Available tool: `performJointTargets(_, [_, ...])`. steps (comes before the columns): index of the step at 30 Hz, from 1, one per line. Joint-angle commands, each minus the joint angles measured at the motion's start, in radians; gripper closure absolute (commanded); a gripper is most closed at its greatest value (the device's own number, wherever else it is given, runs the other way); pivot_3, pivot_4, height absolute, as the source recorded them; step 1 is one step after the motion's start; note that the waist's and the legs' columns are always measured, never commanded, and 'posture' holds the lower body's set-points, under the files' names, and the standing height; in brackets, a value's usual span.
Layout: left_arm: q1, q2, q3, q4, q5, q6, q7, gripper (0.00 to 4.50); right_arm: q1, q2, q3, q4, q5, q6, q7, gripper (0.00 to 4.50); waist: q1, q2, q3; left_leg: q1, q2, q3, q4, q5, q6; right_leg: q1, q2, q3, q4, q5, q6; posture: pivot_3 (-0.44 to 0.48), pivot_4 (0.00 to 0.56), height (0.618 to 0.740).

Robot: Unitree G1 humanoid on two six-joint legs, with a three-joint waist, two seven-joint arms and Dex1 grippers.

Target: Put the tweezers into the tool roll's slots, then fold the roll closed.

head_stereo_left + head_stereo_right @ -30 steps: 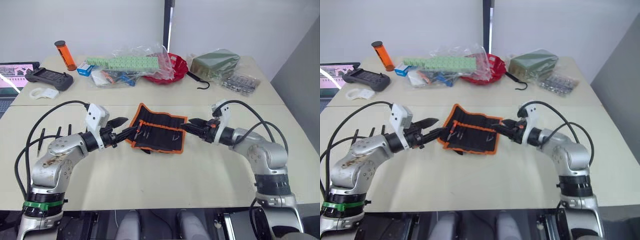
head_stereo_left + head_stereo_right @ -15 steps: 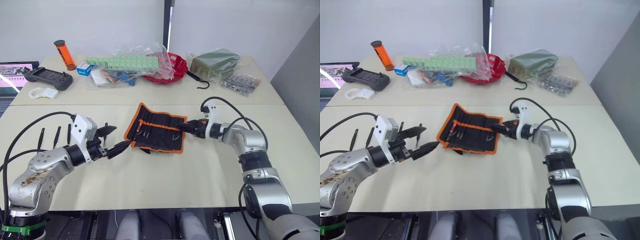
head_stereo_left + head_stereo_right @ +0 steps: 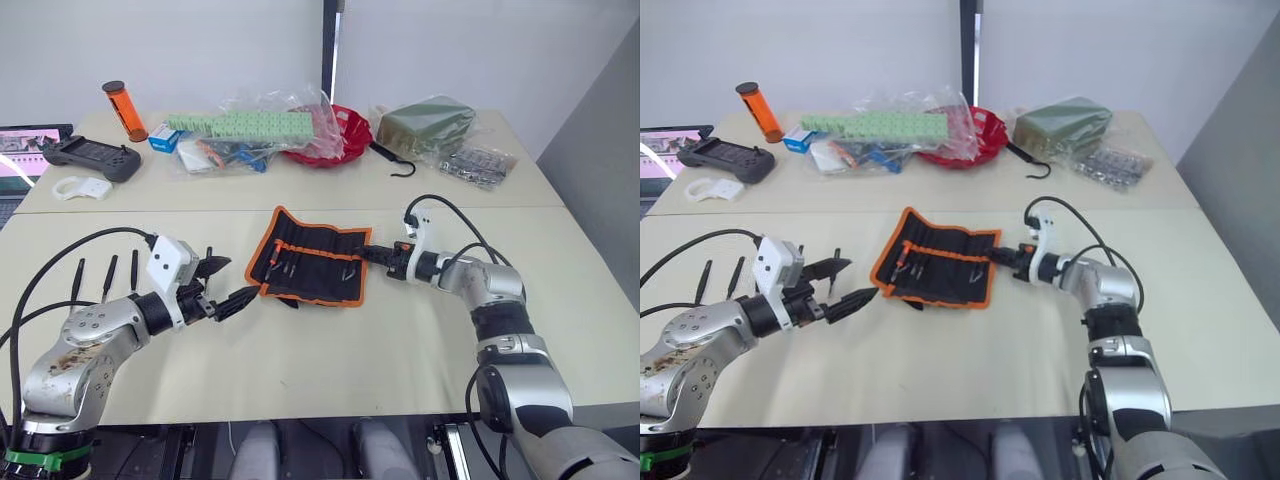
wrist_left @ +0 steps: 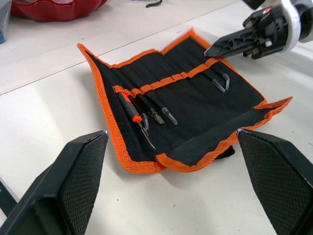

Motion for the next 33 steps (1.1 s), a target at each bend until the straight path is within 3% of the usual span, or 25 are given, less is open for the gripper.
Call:
performJointTargets(1, [-0.031, 0.003, -0.014, 0.005, 0.008, -0.035, -0.016, 0.0, 0.048, -0.008, -0.036, -0.062, 0.01, 0.018, -0.048, 4.43, 0.007, 0.0, 0.0, 0.0, 0.0, 0.0, 0.0, 0.0, 0.0, 0.0, 0.0, 0.0, 0.0, 0.0, 0.0, 0.0, 0.15, 0.74])
performJointTargets(8, [-0.07, -0.002, -0.057, 0.044, 0.02, -0.052, -0.043, 0.0, 0.174, 0.033, -0.16, -0.264, 0.102, 0.114, -0.221, 4.43, 0.021, 0.0, 0.0, -0.001, 0.0, 0.0, 0.0, 0.0, 0.0, 0.0, 0.0, 0.0, 0.0, 0.0, 0.0, 0.0, 0.15, 0.74])
performJointTargets(16, [-0.11, -0.01, -0.098, 0.086, 0.03, -0.07, -0.067, 0.0, 0.339, 0.211, -0.34, -0.594, 0.264, 0.231, -0.545, 4.43, 0.019, 0.0, 0.0, -0.001, 0.0, 0.0, -0.001, 0.0, 0.0, 0.0, 0.0, 0.0, 0.0, 0.0, 0.0, 0.0, 0.15, 0.74])
performJointTargets(27, [-0.173, -0.035, -0.151, 0.147, 0.052, -0.098, -0.094, 0.0, 0.486, 0.476, -0.349, -0.853, 0.406, 0.24, -0.851, 4.43, 0.007, 0.0, 0.0, 0.0, 0.001, 0.0, -0.002, 0.0, 0.0, -0.001, 0.0, 0.0, 0.0, 0.0, 0.0, 0.0, 0.15, 0.74])
performJointTargets(33, [-0.178, -0.034, -0.154, 0.154, 0.054, -0.103, -0.103, 0.0, 0.488, 0.45, -0.337, -0.843, 0.462, 0.251, -0.906, 4.43, 0.007, 0.0, 0.0, 0.0, 0.001, 0.0, -0.002, 0.0, 0.0, -0.001, 0.0, 0.0, 0.0, 0.0, 0.0, 0.0, 0.15, 0.74])
